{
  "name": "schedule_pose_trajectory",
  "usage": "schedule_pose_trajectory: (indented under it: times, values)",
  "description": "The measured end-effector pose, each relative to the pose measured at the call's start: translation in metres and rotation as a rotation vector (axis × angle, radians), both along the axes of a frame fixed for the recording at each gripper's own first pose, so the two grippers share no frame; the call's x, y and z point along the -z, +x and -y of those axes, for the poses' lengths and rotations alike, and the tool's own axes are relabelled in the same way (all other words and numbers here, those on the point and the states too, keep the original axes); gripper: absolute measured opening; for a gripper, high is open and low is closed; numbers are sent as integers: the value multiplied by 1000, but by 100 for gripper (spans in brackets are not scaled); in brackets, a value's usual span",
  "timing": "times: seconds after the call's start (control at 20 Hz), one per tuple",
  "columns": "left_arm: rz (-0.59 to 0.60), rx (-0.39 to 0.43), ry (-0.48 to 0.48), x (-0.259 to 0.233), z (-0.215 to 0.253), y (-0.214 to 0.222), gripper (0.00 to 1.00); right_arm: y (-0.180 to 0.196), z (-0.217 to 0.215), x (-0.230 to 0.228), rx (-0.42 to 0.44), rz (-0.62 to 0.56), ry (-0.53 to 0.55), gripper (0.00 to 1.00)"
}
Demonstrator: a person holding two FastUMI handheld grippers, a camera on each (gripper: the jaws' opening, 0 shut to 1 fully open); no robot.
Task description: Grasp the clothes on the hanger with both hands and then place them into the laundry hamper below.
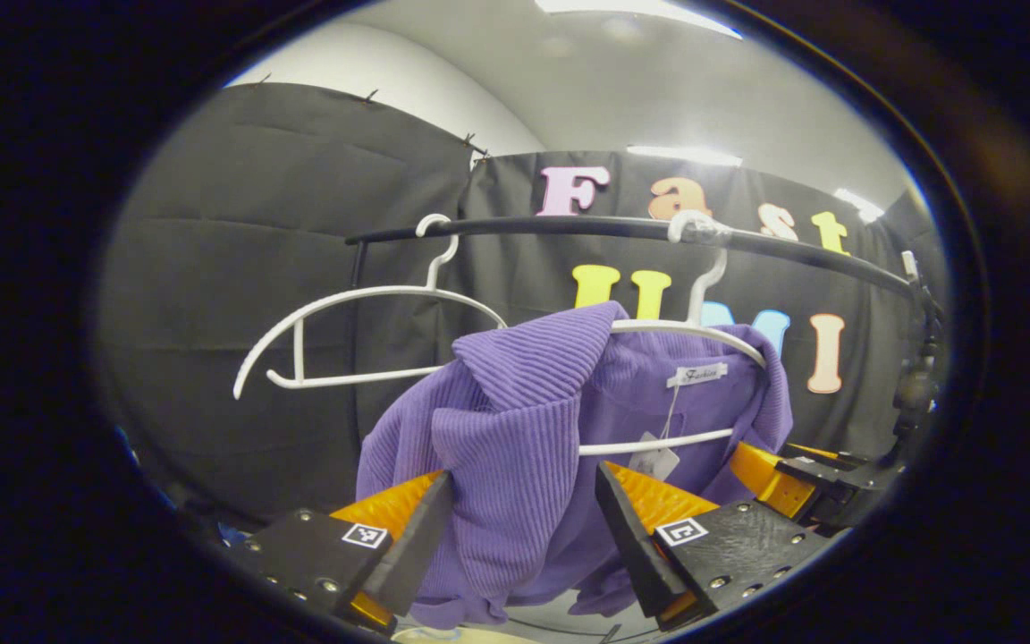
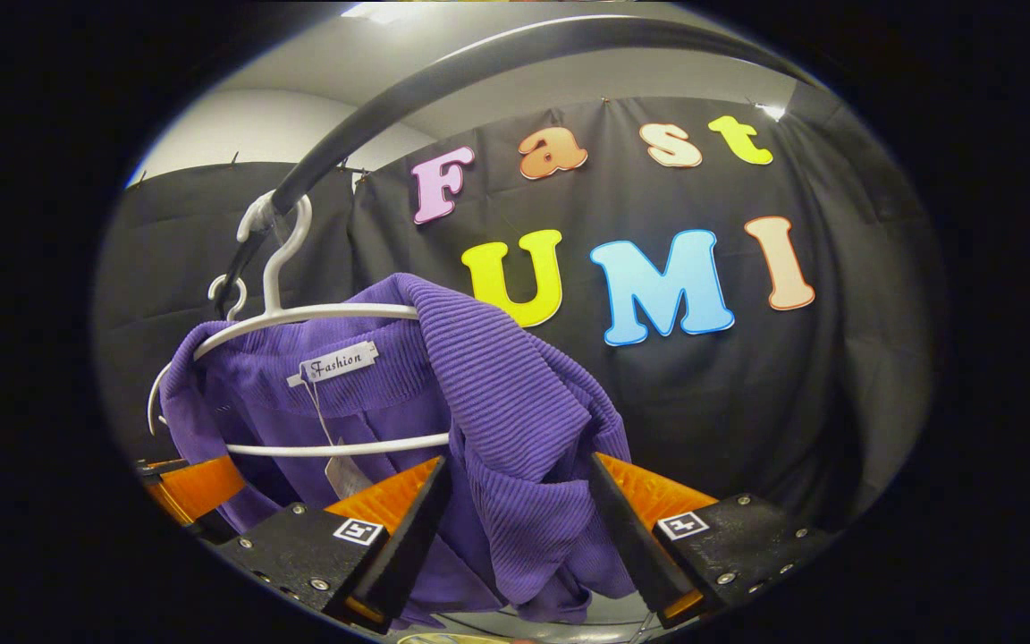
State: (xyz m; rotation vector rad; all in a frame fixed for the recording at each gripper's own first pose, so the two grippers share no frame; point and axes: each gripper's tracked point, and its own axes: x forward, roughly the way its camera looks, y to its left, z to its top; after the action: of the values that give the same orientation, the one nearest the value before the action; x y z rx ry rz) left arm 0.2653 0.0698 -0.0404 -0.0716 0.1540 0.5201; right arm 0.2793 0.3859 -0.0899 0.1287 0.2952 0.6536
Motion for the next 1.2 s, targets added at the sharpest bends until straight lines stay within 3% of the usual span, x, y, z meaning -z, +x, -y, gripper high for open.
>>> schedule_pose_trajectory:
  times: [0.25,0.35,0.5,0.55,0.65,0.7,0.75,0.8,0.9,0.95,1.05,1.2]
  values:
    - [-18,-83,13,14,-14,10,92,17,-8,10,-19,53,-38,95]
    - [-7,-97,22,13,-18,10,98,20,-12,9,-39,62,-22,94]
    - [7,-138,29,10,-27,1,52,20,-10,9,-64,81,-17,80]
    - [17,-157,28,9,-28,-5,37,22,-6,9,-59,85,-18,63]
    - [41,-142,10,7,-25,-6,7,28,-2,9,-55,83,9,40]
    - [49,-120,5,7,-23,-5,13,30,-1,8,-55,75,32,27]
    - [53,-100,0,8,-22,-6,13,29,-3,7,-65,65,59,16]
    - [52,-87,-3,9,-21,-7,19,26,-4,6,-90,53,80,13]
    - [41,-80,14,6,-21,-10,19,28,-9,9,-134,41,86,7]
    - [68,-71,9,3,-23,-6,12,29,-9,9,-150,32,80,4]
    - [70,-36,-16,5,-18,-8,1,25,-4,6,-144,28,73,0]
    - [81,31,-19,-3,-15,-16,5,19,4,2,-94,28,73,0]
